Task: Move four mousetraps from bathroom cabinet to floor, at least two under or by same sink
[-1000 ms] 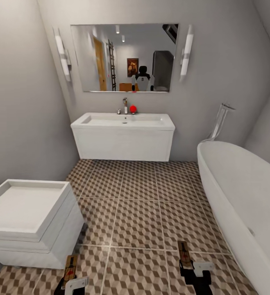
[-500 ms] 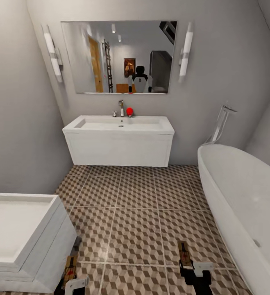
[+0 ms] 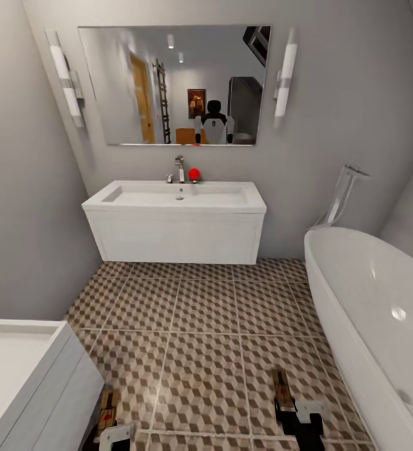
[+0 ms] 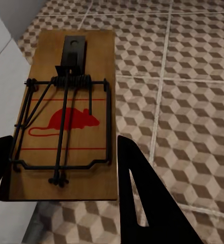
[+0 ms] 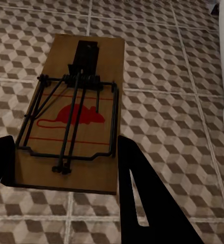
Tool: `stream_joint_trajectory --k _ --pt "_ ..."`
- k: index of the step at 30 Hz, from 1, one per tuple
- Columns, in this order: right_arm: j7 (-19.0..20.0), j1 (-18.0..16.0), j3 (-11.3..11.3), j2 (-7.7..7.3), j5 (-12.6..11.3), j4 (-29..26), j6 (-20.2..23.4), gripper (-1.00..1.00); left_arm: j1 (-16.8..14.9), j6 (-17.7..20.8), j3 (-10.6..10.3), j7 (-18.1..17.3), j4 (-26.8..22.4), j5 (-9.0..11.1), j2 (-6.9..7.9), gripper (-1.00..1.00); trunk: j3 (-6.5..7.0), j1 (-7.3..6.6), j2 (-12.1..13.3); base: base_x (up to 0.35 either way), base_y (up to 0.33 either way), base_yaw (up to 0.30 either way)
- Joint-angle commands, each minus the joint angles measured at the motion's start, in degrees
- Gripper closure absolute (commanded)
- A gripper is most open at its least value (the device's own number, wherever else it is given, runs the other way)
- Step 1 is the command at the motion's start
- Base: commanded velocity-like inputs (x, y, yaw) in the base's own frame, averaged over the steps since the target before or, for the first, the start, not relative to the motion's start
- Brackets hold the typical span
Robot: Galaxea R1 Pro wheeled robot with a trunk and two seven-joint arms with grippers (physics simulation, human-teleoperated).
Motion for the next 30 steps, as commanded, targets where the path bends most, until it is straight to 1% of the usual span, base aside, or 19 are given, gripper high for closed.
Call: stream_joint_trajectory --k 1,30 --pt "0.0 0.0 -0.3 0.02 0.4 0.1 -0.2 1.00 0.0 -0.1 -0.5 0.5 0.0 0.2 -0.02 1.00 -0.05 0.03 0.0 0.306 -0.008 0.000" --pt "0.0 0.0 -0.3 0.02 0.4 0.1 -0.2 1.00 0.0 -0.1 -0.5 0.5 0.0 0.2 -0.01 1.00 -0.05 0.03 0.0 0.306 -0.001 0.000"
